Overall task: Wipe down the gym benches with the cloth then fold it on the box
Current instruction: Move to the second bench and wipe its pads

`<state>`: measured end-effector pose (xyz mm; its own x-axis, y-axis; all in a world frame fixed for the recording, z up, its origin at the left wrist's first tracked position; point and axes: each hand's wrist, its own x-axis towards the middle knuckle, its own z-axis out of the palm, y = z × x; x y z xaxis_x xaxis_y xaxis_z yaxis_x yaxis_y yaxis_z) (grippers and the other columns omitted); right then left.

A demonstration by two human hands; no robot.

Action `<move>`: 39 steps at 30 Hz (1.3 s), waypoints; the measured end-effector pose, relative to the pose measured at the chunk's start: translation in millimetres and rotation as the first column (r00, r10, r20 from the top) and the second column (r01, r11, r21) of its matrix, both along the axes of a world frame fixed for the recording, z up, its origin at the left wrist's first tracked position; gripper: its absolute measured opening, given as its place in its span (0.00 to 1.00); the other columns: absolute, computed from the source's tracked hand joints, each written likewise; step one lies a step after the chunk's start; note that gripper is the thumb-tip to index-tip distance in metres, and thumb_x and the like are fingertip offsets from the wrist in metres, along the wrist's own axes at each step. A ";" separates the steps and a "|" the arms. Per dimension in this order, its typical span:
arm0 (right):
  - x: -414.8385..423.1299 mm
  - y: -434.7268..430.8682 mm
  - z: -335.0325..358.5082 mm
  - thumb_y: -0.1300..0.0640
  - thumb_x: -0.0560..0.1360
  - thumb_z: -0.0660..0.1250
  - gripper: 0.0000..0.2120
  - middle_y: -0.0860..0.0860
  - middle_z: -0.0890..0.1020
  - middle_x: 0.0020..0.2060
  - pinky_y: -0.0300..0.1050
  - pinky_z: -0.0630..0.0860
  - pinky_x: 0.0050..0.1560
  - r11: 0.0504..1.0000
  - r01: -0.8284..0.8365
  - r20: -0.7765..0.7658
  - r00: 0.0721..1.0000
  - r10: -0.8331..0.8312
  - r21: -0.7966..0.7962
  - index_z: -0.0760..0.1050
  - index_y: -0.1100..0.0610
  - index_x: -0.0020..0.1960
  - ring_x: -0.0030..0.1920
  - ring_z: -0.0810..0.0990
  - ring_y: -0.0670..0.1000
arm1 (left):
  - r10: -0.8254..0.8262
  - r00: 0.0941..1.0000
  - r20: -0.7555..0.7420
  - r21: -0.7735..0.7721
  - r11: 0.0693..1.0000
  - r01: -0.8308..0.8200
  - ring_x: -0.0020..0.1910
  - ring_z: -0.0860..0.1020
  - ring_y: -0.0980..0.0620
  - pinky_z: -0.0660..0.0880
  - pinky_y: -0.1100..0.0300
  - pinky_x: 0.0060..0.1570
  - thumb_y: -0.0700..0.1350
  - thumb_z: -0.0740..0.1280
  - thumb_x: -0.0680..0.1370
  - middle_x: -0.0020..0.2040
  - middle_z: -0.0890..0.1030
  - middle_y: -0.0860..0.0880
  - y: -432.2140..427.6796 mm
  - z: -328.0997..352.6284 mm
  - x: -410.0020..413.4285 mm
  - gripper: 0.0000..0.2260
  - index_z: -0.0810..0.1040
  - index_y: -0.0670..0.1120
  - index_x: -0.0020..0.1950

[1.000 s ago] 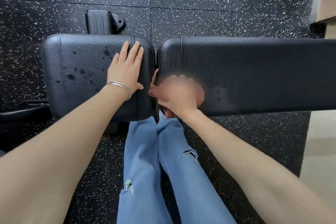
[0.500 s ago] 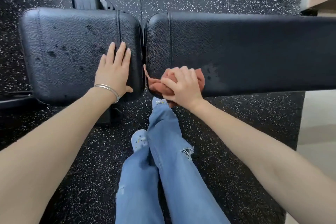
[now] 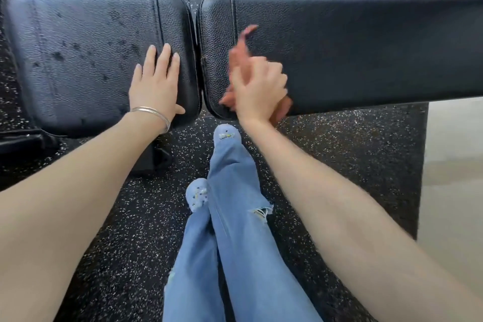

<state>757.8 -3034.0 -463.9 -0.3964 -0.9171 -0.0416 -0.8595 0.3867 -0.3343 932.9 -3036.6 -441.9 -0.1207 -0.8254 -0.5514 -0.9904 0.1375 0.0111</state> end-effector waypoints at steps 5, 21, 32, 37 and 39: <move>23.0 13.3 -1.0 0.43 0.67 0.69 0.16 0.55 0.78 0.51 0.53 0.68 0.43 0.809 -0.570 -0.066 0.810 0.583 0.144 0.77 0.50 0.51 0.48 0.75 0.60 | 0.001 1.000 -0.017 0.000 1.000 -0.001 0.77 0.45 0.45 0.53 0.44 0.74 0.54 0.74 0.68 0.79 0.45 0.47 -0.4 0.5 2.6 0.49 0.45 0.44 0.78; 24.6 -35.8 6.8 0.48 0.70 0.70 0.14 0.56 0.76 0.52 0.54 0.71 0.46 0.982 -0.155 0.131 0.981 0.140 0.108 0.78 0.55 0.52 0.50 0.74 0.60 | 0.027 0.997 -0.075 0.020 0.999 -0.025 0.78 0.44 0.47 0.52 0.47 0.74 0.57 0.72 0.69 0.79 0.42 0.49 0.0 -3.0 13.0 0.48 0.44 0.47 0.78; 124.6 -147.9 -2.4 0.44 0.72 0.66 0.18 0.54 0.73 0.57 0.53 0.70 0.53 0.851 -0.514 0.076 0.858 0.508 0.108 0.74 0.50 0.59 0.56 0.71 0.57 | 0.220 0.975 -0.034 0.045 0.975 -0.219 0.77 0.50 0.42 0.58 0.44 0.73 0.53 0.76 0.67 0.78 0.52 0.45 -1.0 4.2 140.2 0.48 0.51 0.43 0.77; 145.4 -141.0 -1.2 0.43 0.70 0.66 0.18 0.53 0.75 0.56 0.53 0.70 0.51 0.860 -0.488 -0.005 0.869 0.494 0.151 0.75 0.49 0.57 0.54 0.72 0.58 | 0.246 0.969 0.010 0.037 0.968 -0.246 0.77 0.46 0.45 0.58 0.49 0.73 0.54 0.74 0.68 0.79 0.47 0.48 -0.8 1.9 132.8 0.49 0.46 0.44 0.78; 135.5 -95.8 3.6 0.45 0.66 0.70 0.18 0.55 0.77 0.52 0.53 0.70 0.47 0.807 -0.578 0.035 0.815 0.578 0.125 0.78 0.52 0.54 0.50 0.74 0.60 | 0.252 0.968 0.001 0.039 0.967 -0.252 0.77 0.46 0.45 0.58 0.49 0.73 0.54 0.74 0.68 0.79 0.47 0.48 -1.3 2.2 133.7 0.49 0.45 0.44 0.78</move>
